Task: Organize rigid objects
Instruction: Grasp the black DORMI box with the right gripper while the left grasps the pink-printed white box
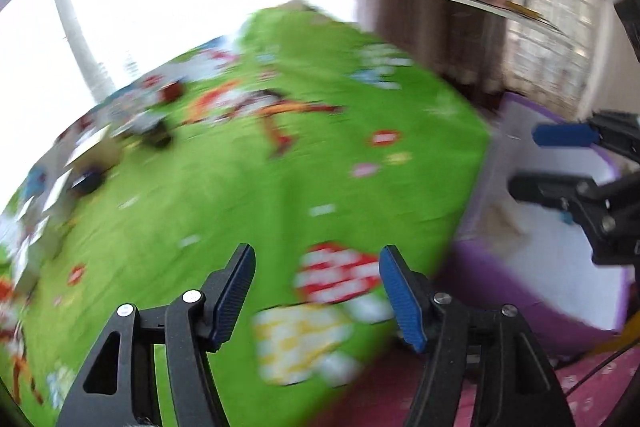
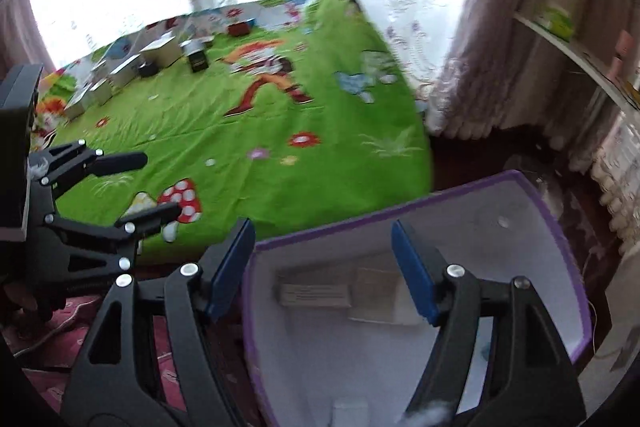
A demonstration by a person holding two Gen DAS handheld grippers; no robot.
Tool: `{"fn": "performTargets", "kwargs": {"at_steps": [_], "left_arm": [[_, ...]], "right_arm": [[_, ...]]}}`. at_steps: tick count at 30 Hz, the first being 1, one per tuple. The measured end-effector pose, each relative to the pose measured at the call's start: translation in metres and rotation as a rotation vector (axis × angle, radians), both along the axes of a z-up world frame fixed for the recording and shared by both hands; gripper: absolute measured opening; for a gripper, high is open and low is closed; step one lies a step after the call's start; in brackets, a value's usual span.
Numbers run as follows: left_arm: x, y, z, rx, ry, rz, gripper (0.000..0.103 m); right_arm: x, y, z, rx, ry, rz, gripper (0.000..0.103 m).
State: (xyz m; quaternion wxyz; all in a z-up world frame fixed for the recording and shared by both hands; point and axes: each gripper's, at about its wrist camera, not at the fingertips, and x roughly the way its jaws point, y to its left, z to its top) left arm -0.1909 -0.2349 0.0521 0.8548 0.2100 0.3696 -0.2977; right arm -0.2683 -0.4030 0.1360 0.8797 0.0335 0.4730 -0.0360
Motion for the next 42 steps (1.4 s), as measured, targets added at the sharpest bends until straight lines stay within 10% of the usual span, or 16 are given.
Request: {"fn": "performTargets", "kwargs": {"at_steps": [8, 21, 42], "left_arm": [[0.071, 0.157, -0.012, -0.032, 0.04, 0.431, 0.068], [0.15, 0.289, -0.036, -0.066, 0.111, 0.786, 0.068], [0.337, 0.325, -0.043, -0.144, 0.174, 0.905, 0.073]], "right_arm": [[0.117, 0.097, -0.057, 0.03, 0.091, 0.292, 0.074], [0.353, 0.118, -0.092, 0.002, 0.135, 0.237, 0.074], [0.374, 0.137, -0.094, -0.017, 0.012, 0.272, 0.061]]}}
